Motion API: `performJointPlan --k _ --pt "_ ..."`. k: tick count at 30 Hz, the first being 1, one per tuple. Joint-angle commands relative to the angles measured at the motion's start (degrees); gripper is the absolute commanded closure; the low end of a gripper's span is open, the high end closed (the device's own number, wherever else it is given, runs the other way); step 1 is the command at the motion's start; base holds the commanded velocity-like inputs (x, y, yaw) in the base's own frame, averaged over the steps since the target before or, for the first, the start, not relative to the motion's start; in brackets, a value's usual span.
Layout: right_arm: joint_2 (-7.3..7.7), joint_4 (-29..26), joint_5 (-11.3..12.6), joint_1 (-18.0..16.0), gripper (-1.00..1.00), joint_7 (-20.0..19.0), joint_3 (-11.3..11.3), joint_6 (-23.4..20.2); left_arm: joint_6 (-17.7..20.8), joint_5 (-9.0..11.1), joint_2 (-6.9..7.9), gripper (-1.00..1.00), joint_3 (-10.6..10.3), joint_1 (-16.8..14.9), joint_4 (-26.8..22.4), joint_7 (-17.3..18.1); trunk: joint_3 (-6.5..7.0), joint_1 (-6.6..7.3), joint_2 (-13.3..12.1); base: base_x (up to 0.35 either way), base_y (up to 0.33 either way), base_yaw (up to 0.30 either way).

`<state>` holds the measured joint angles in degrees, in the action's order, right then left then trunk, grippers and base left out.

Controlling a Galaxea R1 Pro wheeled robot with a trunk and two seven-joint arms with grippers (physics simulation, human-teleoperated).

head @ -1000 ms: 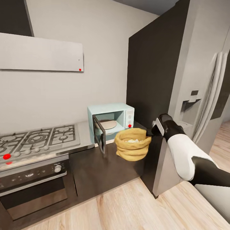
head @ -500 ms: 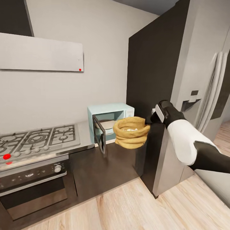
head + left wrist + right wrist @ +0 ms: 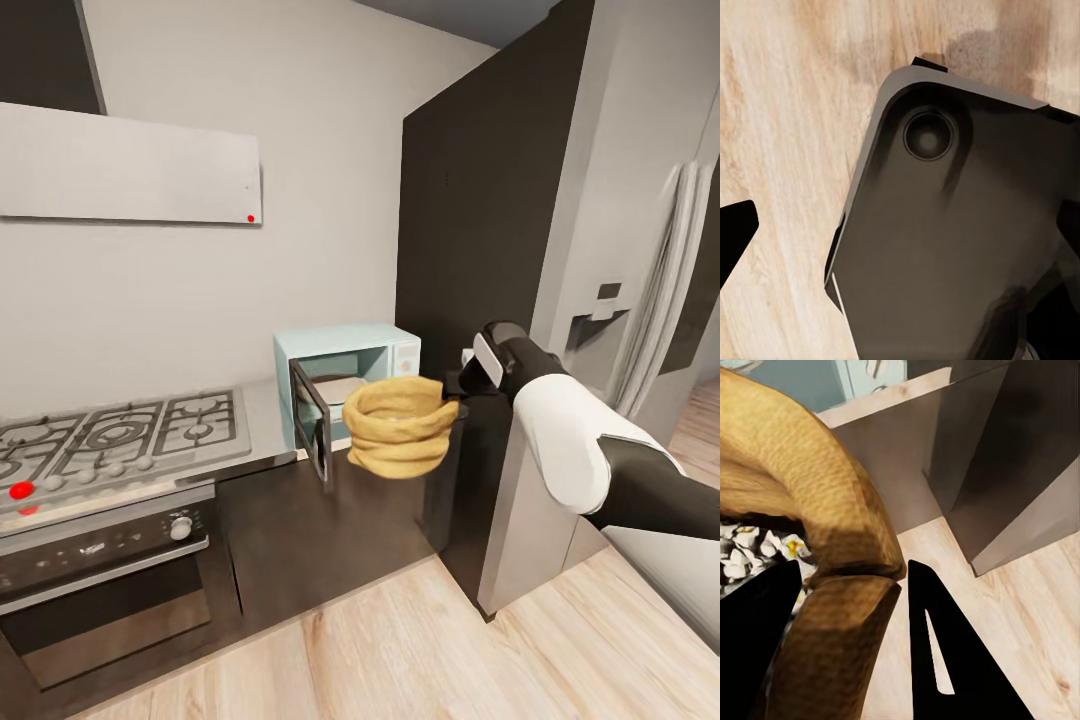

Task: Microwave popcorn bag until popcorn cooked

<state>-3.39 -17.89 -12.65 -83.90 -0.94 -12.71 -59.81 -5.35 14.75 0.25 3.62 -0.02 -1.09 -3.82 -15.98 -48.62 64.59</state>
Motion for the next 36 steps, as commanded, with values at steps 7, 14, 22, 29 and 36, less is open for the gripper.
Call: performJointPlan --k 7,14,22,29,36 --pt "-0.08 -0.48 -0.45 -0.04 1.00 -0.11 -0.47 -0.19 -0.10 0.06 0.02 -1.00 0.43 -0.02 -0.05 -0.05 -0.07 0.00 0.04 0.000 0.000 0.000" --pt "-0.12 -0.59 -0.45 -0.04 1.00 -0.11 -0.57 -0.19 -0.02 0.19 0.09 -1.00 0.51 -0.01 0.03 0.11 -0.07 0.00 0.04 0.158 0.000 0.000" --pt "-0.96 -0.66 -0.45 -0.04 1.00 -0.20 -0.64 -0.19 -0.02 0.14 0.10 -1.00 0.51 -0.05 -0.01 0.13 -0.07 0.00 0.04 0.318 0.000 0.000" --pt "-1.05 -0.66 -0.45 -0.04 1.00 -0.22 -0.65 -0.19 -0.02 0.16 0.10 -1.00 0.51 -0.02 -0.01 0.13 -0.07 0.00 0.04 0.306 0.000 0.000" --pt "-3.27 0.12 -0.36 -0.04 1.00 -0.26 -0.65 -0.19 -0.09 0.11 0.10 -1.00 0.51 0.00 -0.05 0.13 -0.07 0.00 0.04 0.131 0.006 0.000"
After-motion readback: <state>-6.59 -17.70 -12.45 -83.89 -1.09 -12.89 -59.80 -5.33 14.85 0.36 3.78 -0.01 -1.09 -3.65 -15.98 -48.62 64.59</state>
